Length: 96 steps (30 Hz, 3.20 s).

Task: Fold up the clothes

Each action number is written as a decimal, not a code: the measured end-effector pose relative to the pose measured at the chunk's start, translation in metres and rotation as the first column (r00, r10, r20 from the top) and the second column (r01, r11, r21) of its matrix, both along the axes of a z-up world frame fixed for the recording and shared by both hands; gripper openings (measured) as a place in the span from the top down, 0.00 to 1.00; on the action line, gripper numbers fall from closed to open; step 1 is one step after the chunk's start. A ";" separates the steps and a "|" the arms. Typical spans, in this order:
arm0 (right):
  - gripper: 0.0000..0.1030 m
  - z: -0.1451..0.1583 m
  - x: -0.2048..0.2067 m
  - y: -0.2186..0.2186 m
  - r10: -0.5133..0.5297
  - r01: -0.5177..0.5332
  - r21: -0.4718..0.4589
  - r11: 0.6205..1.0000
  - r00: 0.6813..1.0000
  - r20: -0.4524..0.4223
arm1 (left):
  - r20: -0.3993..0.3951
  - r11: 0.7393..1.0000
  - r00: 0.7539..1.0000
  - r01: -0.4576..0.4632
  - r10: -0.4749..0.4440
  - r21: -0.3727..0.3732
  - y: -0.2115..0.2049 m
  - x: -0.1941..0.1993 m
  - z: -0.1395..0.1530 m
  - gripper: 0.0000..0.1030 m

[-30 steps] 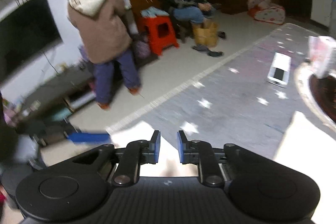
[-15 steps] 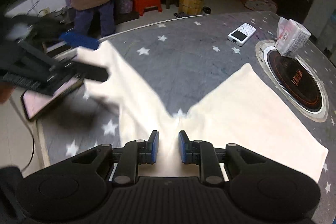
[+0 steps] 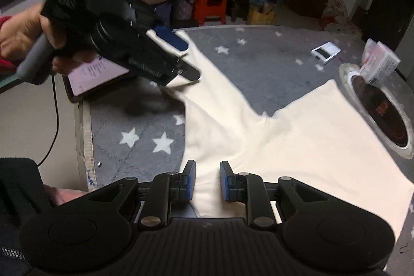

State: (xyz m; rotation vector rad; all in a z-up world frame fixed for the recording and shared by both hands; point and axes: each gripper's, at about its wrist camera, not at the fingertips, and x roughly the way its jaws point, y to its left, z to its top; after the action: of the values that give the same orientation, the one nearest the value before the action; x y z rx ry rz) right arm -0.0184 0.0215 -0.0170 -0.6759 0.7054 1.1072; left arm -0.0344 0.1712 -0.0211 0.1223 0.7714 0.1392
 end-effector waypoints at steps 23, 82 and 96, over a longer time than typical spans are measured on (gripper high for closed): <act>0.72 0.006 0.008 -0.028 -0.148 0.151 0.126 0.980 0.988 -0.033 | -0.024 0.991 0.995 -0.096 0.099 0.088 0.013 0.039 -0.008 0.48; 0.46 -0.017 0.011 -0.170 -0.571 0.588 0.193 0.786 0.809 -0.141 | -0.025 0.998 0.998 0.056 -0.056 -0.005 -0.065 0.005 -0.008 0.42; 0.41 -0.023 0.038 -0.180 -0.670 0.686 0.203 0.698 0.727 -0.151 | -0.045 1.000 0.999 0.007 -0.007 -0.009 -0.064 0.009 -0.007 0.34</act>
State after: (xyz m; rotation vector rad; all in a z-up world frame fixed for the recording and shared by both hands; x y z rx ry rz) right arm 0.0194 -0.1586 -0.0401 -0.1192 0.7700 0.5022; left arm -0.0258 0.1073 -0.0279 0.1198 0.8160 0.1264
